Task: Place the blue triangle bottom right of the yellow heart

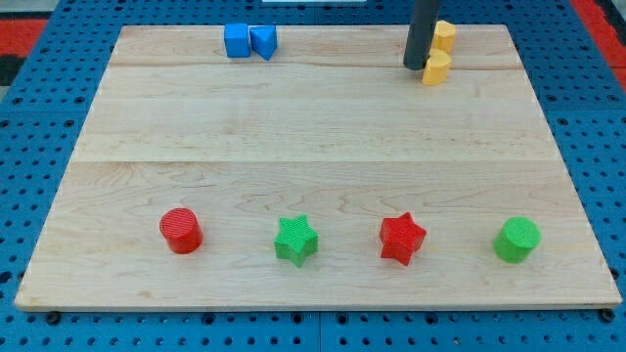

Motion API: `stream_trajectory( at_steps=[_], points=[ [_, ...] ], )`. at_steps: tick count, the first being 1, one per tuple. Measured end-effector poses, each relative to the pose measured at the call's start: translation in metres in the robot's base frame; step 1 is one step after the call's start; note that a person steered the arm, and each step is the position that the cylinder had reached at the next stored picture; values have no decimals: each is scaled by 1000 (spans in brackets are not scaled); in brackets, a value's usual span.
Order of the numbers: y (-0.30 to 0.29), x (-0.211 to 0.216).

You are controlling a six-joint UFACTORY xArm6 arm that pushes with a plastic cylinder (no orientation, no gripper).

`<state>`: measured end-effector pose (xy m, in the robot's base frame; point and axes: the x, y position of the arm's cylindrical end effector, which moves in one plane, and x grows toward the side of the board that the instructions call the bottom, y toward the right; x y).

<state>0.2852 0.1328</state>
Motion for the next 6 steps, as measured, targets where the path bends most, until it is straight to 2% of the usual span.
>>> stream_trajectory(
  at_steps=[2, 4, 6],
  points=[
    [-90, 40],
    [-214, 45],
    [-335, -19]
  ],
)
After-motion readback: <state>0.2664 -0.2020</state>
